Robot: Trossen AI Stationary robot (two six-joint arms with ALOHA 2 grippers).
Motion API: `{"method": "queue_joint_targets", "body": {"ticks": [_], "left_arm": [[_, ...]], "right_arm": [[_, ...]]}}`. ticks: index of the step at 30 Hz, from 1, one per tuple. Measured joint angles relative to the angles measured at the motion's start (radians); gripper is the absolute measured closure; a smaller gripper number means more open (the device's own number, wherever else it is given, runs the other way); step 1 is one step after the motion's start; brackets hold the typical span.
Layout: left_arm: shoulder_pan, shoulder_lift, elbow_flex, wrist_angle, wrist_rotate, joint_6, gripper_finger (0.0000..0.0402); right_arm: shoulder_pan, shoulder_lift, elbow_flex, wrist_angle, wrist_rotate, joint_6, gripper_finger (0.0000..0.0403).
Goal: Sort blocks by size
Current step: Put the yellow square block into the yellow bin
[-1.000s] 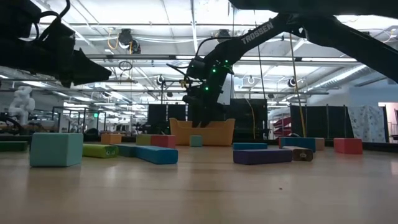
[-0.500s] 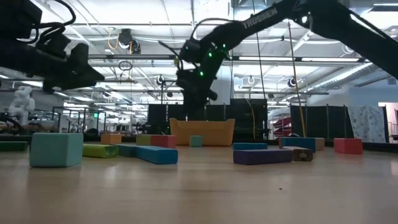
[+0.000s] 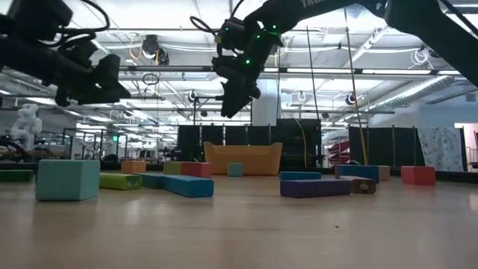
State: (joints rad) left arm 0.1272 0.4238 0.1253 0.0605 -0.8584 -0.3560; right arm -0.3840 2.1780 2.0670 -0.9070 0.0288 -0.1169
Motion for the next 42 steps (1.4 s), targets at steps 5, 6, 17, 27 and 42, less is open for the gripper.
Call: {"method": "queue_joint_targets", "body": {"ticks": [5, 6, 17, 27, 42], "left_arm": [[0.055, 0.143, 0.061, 0.006, 0.170, 0.073, 0.0210], [0.068, 0.169, 0.075, 0.006, 0.205, 0.080, 0.0210], [0.242, 0.385, 0.222, 0.009, 0.467, 0.187, 0.0210], [0.372, 0.563, 0.330, 0.014, 0.674, 0.284, 0.0146], [0.488, 0.938, 0.482, 0.021, 0.779, 0.168, 0.0066]], "right_arm": [[0.000, -0.017, 0.000, -0.035, -0.006, -0.003, 0.0218], [0.000, -0.022, 0.000, -0.048, -0.008, -0.004, 0.0218], [-0.001, -0.085, -0.002, -0.105, -0.130, -0.008, 0.0218], [-0.003, -0.336, -0.255, 0.072, -0.133, 0.005, 0.0218], [0.007, -0.827, -1.087, 0.731, -0.132, 0.208, 0.0218]]}}
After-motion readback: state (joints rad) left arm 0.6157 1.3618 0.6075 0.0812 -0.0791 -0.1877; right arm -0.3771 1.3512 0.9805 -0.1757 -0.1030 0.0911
